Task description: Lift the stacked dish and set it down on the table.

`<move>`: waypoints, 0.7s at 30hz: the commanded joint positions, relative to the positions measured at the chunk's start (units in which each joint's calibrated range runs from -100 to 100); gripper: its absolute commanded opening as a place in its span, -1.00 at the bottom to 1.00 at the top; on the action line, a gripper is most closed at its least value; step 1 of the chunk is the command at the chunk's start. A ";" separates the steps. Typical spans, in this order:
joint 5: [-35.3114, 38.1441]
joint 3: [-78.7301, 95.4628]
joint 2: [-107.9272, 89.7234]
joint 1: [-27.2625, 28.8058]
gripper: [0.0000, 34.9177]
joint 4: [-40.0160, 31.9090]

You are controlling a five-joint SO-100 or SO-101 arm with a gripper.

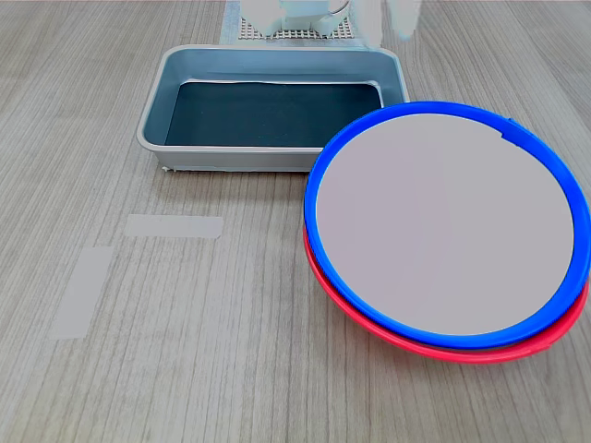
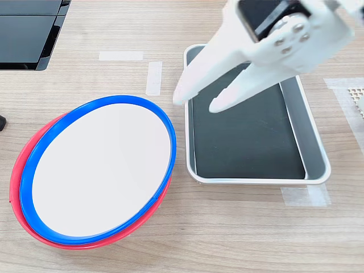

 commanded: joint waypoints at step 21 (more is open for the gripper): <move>-0.10 -22.11 29.54 -2.71 -0.48 -4.24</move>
